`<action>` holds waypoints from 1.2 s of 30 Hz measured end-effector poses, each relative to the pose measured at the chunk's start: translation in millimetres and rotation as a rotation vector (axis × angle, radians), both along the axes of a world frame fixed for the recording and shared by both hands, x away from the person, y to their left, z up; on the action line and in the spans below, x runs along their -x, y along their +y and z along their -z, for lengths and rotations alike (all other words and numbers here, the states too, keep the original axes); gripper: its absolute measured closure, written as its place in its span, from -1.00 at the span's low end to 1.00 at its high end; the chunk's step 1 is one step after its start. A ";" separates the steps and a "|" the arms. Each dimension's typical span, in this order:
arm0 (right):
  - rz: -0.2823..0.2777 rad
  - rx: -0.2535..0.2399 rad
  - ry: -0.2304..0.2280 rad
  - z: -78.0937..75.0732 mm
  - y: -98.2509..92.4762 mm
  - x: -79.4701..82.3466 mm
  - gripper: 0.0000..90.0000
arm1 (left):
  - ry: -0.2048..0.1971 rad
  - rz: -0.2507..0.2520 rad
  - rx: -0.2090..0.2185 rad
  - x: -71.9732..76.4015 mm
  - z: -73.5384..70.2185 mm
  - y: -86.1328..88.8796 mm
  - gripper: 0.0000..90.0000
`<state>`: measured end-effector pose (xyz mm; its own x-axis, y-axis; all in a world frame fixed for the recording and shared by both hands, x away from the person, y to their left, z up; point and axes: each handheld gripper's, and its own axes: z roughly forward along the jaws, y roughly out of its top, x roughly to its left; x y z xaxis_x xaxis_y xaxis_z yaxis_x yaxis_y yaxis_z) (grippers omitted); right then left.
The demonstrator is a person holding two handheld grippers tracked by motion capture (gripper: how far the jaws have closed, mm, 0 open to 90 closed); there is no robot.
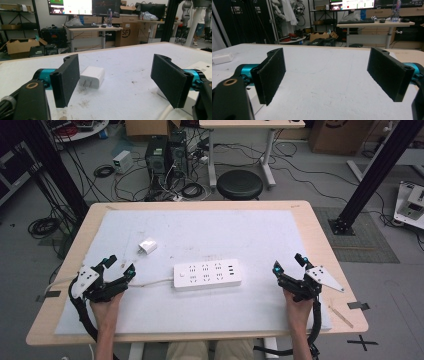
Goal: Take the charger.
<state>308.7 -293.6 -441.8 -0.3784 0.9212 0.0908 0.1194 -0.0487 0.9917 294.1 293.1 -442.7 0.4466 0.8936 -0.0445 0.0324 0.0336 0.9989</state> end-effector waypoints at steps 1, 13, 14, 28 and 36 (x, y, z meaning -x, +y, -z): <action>0.002 0.001 0.002 -0.1 0.3 0.1 -0.66 | 0.000 -0.001 -0.002 -0.1 0.1 0.5 -0.48; 0.000 0.012 0.003 -0.5 1.8 1.0 -0.66 | 0.089 0.053 -0.027 -8.7 -2.4 -8.7 -0.53; -0.002 0.012 0.003 -0.5 1.8 1.2 -0.66 | 0.093 0.060 -0.035 -8.7 -2.4 -9.8 -0.54; -0.010 0.014 -0.001 -0.4 1.7 1.4 -0.66 | 0.172 0.136 -0.138 -13.7 -30.8 -11.4 -0.55; -0.008 0.014 0.000 -0.3 2.3 1.7 -0.66 | 0.205 0.171 -0.187 -31.4 -53.5 -8.9 -0.52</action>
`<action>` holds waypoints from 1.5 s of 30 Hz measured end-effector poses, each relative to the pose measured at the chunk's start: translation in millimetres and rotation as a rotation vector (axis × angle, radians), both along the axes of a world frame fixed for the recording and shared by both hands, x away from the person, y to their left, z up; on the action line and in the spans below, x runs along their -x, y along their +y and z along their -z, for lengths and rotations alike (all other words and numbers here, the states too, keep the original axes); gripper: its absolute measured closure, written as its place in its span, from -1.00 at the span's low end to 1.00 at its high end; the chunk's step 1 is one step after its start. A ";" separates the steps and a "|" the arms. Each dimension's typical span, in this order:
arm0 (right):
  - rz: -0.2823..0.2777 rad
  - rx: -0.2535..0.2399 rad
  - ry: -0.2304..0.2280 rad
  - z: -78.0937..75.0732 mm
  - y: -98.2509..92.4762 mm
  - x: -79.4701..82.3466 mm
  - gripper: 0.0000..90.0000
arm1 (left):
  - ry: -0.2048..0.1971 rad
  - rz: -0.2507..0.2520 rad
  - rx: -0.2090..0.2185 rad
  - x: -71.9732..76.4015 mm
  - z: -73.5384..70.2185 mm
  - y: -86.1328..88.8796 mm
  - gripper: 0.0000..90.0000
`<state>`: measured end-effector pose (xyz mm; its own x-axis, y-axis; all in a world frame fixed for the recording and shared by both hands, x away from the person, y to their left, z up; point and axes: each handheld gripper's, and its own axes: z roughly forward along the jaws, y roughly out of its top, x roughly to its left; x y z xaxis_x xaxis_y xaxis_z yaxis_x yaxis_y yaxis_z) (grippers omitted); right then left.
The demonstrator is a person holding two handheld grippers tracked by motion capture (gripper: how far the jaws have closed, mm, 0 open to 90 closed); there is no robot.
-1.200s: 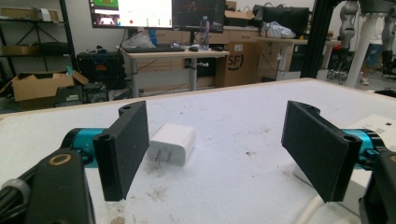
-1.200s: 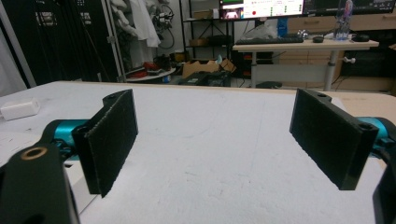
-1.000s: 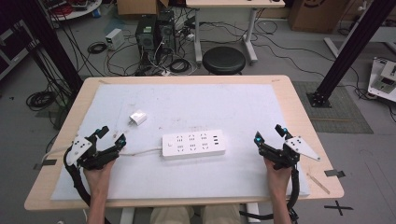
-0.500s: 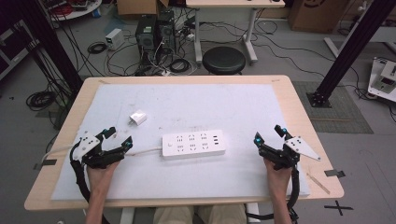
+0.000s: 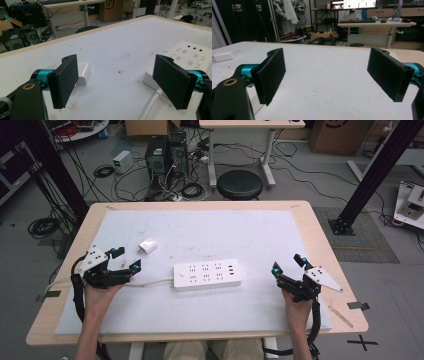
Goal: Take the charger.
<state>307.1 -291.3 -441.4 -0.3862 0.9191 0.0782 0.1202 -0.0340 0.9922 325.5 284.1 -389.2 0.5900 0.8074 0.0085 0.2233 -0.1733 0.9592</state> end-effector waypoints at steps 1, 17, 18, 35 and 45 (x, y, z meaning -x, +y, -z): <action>0.000 0.000 0.000 0.0 0.0 0.0 -0.66 | 0.000 0.000 0.000 0.0 0.0 0.0 -0.52; -0.015 0.019 0.006 -0.4 2.3 0.4 -0.65 | 0.184 0.061 -0.210 -65.6 -19.6 -1.4 -0.50; -0.015 0.019 0.006 -0.4 2.3 0.4 -0.65 | 0.195 0.064 -0.223 -69.9 -19.2 -1.7 -0.50; -0.010 0.040 0.008 -0.5 4.1 -0.8 -0.65 | 0.330 0.089 -0.303 -128.8 8.6 -13.0 -0.51; -0.009 0.041 0.016 -0.7 5.2 -0.2 -0.65 | 0.343 0.091 -0.315 -138.5 17.5 -15.8 -0.51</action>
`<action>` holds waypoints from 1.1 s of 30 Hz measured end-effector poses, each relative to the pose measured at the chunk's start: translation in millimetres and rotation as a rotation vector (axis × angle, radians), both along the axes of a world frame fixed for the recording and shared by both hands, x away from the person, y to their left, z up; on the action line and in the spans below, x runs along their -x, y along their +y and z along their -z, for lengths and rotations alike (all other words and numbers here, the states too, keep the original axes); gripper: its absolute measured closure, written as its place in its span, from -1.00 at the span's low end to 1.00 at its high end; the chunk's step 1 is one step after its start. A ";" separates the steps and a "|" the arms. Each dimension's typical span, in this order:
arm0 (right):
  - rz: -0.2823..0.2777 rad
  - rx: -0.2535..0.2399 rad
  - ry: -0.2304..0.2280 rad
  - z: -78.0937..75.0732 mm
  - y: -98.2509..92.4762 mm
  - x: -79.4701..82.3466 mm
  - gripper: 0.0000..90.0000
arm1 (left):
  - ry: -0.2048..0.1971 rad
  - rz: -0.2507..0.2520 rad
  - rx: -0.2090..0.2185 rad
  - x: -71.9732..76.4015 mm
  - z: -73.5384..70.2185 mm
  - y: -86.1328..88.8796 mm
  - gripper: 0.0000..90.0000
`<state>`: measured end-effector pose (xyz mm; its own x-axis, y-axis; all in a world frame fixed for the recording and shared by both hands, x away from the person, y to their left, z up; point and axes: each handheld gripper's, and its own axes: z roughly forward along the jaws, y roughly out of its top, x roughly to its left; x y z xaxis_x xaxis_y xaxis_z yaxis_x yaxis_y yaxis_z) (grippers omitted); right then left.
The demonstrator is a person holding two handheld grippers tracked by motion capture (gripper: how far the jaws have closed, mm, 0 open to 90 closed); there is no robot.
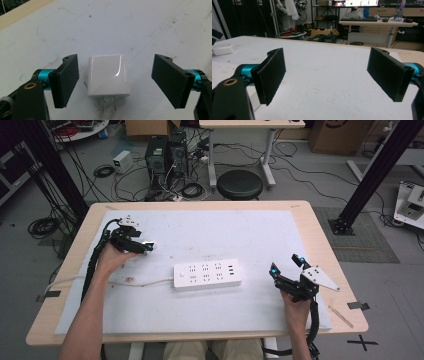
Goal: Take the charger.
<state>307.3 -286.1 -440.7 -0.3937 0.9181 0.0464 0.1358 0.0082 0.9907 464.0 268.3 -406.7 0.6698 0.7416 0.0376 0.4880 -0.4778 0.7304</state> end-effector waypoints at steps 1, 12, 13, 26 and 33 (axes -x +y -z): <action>0.000 0.000 0.000 0.0 0.0 0.0 -0.65 | 0.013 0.005 -0.003 -3.9 3.9 0.5 -0.51; 0.003 0.009 -0.002 0.0 0.6 -0.2 -0.65 | 0.071 0.001 -0.028 -12.3 19.9 -2.9 -0.50; 0.003 0.009 -0.001 0.0 0.7 -0.1 -0.65 | 0.083 -0.003 -0.030 -13.6 22.9 -3.4 -0.50; 0.005 0.009 -0.002 0.1 0.9 -0.2 -0.65 | 0.115 -0.012 -0.034 -15.4 28.3 -3.8 -0.47; 0.006 0.009 -0.002 0.1 1.0 -0.1 -0.65 | 0.128 -0.015 -0.022 -16.2 29.8 -2.4 -0.37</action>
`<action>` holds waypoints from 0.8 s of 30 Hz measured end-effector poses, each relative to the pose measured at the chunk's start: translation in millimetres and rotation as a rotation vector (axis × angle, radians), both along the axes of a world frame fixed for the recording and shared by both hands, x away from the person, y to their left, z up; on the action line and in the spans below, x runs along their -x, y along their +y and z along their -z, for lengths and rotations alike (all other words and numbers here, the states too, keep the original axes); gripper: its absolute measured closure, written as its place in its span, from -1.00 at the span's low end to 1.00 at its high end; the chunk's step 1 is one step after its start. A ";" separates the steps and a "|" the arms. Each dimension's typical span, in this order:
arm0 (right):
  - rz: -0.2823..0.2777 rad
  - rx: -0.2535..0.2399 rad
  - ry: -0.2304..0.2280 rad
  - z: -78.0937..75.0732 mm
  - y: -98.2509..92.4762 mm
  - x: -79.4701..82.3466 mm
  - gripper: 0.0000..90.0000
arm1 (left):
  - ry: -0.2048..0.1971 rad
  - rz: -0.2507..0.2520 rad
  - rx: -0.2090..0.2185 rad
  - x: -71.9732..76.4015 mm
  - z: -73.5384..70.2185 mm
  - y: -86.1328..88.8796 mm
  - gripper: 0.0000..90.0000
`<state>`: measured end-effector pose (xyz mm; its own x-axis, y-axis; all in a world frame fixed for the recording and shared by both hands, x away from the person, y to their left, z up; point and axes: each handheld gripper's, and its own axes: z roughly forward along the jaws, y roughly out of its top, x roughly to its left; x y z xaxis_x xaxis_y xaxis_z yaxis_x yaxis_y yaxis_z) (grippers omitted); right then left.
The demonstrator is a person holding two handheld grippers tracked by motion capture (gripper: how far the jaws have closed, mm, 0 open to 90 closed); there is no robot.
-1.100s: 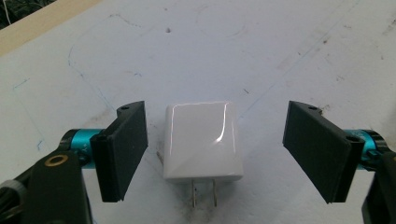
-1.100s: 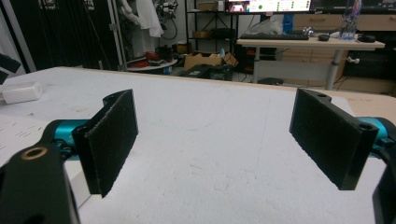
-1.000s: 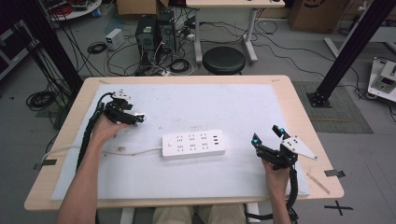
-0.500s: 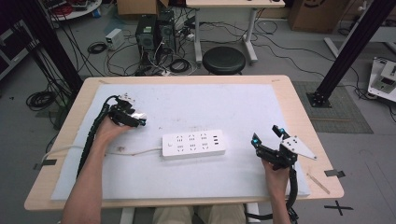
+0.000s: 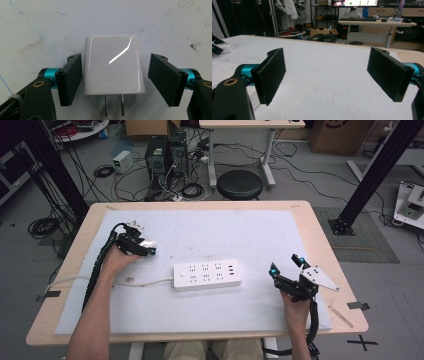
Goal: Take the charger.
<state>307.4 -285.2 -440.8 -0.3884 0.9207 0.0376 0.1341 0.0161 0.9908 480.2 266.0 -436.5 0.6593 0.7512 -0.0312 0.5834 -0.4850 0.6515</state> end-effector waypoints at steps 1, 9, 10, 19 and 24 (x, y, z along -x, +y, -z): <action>0.000 0.002 -0.002 0.0 -0.2 -0.2 -0.65 | 0.002 0.002 0.001 -0.1 0.3 -0.1 -0.34; 0.003 0.000 0.000 0.0 0.0 -0.1 -0.65 | -0.014 0.000 -0.012 0.9 0.5 1.2 -0.23; 0.003 0.001 -0.001 0.1 0.1 -0.1 -0.65 | -0.019 0.000 -0.021 1.2 0.3 1.1 -0.21; 0.006 0.003 -0.001 0.1 0.2 0.0 -0.65 | -0.038 -0.004 -0.019 4.0 0.9 1.3 -0.06; 0.006 0.001 -0.001 0.0 0.2 0.0 -0.65 | -0.040 -0.004 -0.023 4.2 0.7 1.1 -0.06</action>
<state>307.4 -285.0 -440.8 -0.3833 0.9229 0.0367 0.1335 0.0160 0.9909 476.1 267.1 -437.2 0.6563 0.7544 0.0126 0.5593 -0.4977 0.6629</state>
